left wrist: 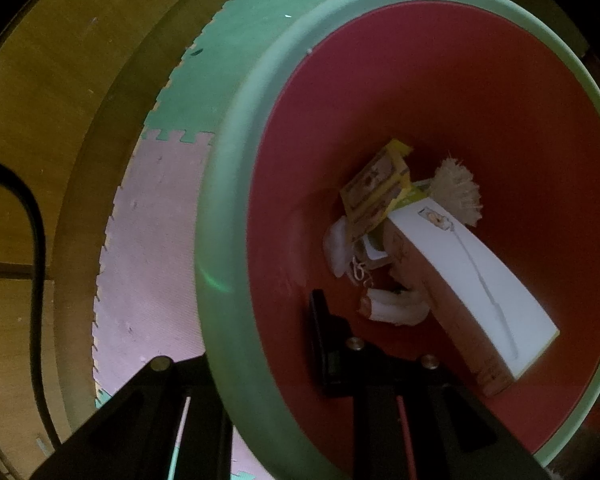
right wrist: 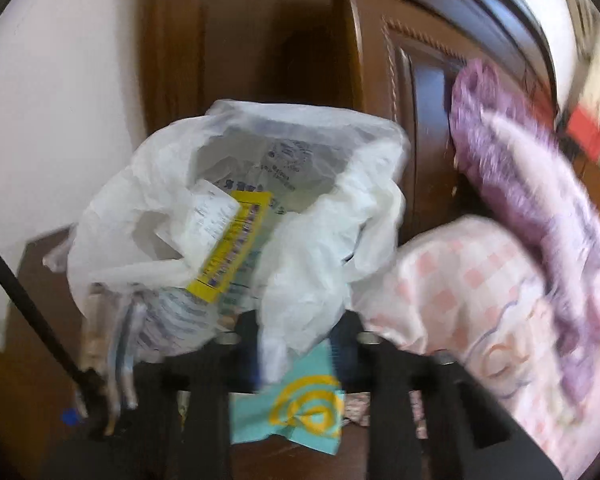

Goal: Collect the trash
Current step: 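Close the right gripper on the white plastic bag and lift it, then carry the white plastic bag over the red bucket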

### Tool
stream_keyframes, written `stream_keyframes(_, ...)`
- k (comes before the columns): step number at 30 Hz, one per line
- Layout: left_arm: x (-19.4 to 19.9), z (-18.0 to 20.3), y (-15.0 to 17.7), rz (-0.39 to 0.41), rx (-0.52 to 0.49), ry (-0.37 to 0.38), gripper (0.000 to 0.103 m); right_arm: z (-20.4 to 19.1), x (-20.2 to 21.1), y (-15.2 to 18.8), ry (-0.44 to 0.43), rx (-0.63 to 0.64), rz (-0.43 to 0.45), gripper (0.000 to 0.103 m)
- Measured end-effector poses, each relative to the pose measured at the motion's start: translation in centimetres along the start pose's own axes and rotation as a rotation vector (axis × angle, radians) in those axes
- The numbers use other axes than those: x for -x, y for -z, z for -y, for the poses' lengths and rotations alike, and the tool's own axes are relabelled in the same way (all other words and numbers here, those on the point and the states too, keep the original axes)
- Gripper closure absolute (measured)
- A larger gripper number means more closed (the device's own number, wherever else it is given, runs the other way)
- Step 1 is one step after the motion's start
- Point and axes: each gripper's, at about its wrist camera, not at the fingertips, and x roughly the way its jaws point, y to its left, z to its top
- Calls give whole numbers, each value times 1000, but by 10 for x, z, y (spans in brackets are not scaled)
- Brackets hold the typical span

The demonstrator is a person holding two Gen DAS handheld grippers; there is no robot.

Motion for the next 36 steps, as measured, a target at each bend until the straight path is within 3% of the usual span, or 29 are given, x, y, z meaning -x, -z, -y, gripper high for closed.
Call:
stream_keyframes(14,0,1,-1,0,-3,-1,86,-28,81,39,-268,93,82,94)
stream_keyframes(22,0,0,0,1,-1,-1,86,-69,131,86,-436,186,76,94)
stream_keyframes(36,0,1,0,2,-3,-2,86,-136,198,169,-634,374,55,94)
